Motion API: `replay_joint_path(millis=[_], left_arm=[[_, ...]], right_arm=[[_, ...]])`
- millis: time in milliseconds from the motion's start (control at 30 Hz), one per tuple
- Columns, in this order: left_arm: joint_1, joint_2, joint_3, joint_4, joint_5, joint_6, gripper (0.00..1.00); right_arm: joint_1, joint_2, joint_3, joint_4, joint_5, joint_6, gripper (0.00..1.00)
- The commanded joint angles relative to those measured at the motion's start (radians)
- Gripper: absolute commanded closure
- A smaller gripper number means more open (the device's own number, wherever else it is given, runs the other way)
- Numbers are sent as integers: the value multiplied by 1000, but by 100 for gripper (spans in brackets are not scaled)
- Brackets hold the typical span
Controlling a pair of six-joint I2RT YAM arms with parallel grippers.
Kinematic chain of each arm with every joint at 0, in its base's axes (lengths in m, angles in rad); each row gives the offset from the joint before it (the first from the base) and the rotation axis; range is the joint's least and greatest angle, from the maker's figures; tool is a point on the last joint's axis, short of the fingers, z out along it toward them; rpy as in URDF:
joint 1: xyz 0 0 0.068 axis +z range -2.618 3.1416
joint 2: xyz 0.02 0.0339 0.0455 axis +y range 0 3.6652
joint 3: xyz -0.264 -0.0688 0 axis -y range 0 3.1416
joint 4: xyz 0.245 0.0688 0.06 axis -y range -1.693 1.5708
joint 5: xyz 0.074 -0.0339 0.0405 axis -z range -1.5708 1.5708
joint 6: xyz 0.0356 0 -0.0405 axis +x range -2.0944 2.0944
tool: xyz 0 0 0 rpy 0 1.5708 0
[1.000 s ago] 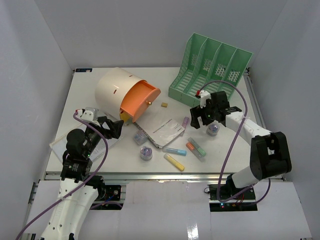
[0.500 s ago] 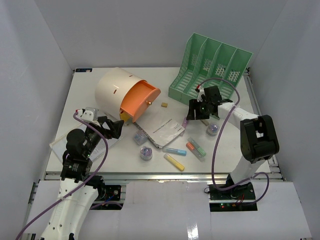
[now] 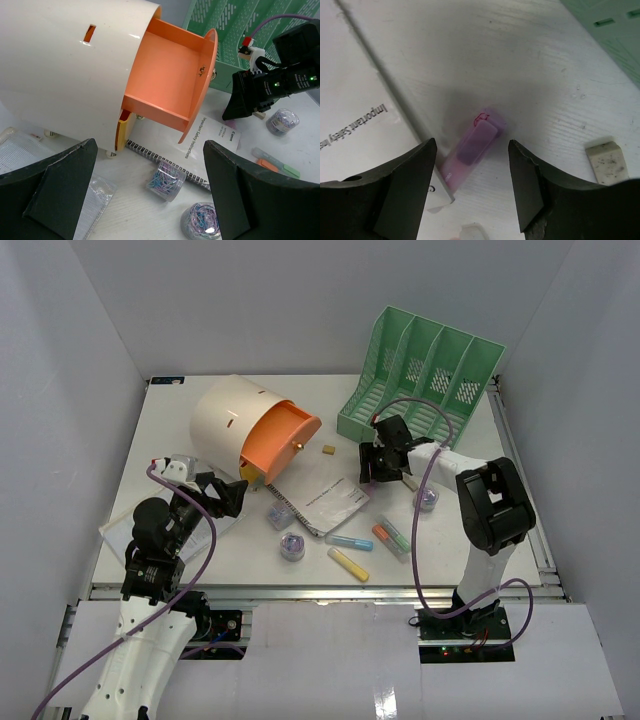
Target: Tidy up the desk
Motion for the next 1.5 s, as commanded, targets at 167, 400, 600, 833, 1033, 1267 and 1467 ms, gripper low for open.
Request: replay_joint_path(millis=[167,400,600,833,1033,1267,1467], left_arm=[[0,2,-3,18,2,5,2],[0,-1,-2,18,3,5,2],[0,-4,0,18,8,3,2],[0,-7,-2,18,9,4,2],[0,-7,-1,18,13,3,2],[0,-8,0,18,16,4,2],[0,-6,-2,20,22,4,2]], right_arm=[[12,29,-49,27,122,19,36],[17,21,-73,34,153,-5,47],[16,10,-75,41,134,-17,60],[16,1,-28,44,91,-56,71],[16,-31,43,82,16,-143,88],[16,-86,138,84,-112,-230,92],[16,-198,183,127,-178,-269,92]])
